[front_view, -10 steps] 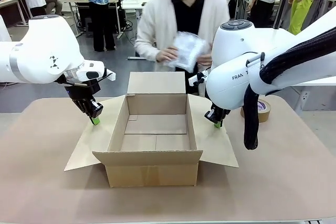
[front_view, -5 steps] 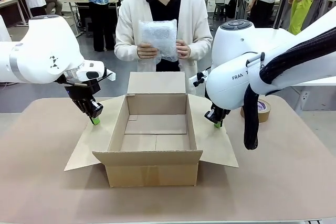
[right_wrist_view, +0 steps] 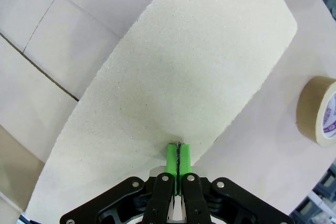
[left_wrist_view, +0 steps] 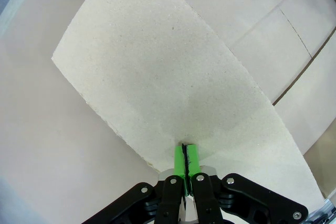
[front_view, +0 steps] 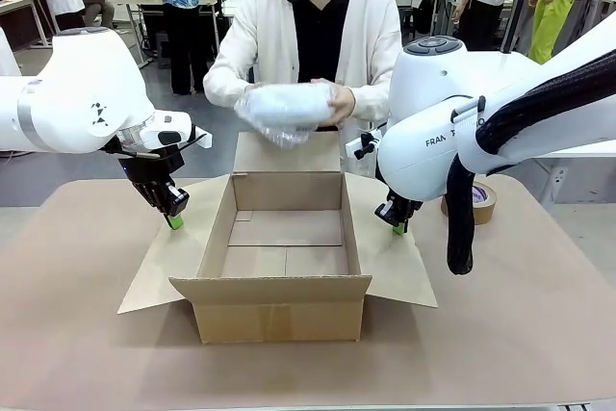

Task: Wrap the clocks to prevent damage.
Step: Once the human has placed the objects inside and stepped back, release both hands from the side flaps of the Package Box.

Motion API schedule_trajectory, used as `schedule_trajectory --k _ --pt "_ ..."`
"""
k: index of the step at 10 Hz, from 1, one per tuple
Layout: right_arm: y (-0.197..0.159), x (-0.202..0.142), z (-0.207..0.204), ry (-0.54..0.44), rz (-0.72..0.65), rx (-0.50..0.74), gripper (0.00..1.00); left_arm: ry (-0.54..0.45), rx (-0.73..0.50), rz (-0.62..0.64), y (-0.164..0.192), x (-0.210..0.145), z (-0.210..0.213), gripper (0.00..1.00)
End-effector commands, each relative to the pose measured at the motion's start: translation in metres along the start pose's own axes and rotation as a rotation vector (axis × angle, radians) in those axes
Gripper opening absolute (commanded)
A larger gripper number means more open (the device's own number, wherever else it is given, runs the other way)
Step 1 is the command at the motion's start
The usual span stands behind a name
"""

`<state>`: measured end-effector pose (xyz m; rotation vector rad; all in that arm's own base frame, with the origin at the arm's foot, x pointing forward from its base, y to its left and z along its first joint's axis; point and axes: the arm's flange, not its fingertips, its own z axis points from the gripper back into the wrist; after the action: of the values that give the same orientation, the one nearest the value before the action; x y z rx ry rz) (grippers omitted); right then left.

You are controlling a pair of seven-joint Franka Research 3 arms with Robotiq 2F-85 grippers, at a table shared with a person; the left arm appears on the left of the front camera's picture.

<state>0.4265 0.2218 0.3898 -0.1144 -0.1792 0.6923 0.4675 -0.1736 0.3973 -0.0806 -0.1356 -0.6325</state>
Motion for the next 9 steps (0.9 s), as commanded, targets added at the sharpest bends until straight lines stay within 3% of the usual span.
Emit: schedule_trajectory --k 1,9 --pt "0.0011 0.0001 -0.0008 0.002 0.008 -0.005 0.04 0.003 -0.001 0.0 0.001 -0.0005 -0.0011 0.05" --pt "0.0011 0.0001 -0.0008 0.002 0.008 -0.005 0.04 0.003 -0.001 0.0 0.001 -0.0005 -0.0011 0.05"
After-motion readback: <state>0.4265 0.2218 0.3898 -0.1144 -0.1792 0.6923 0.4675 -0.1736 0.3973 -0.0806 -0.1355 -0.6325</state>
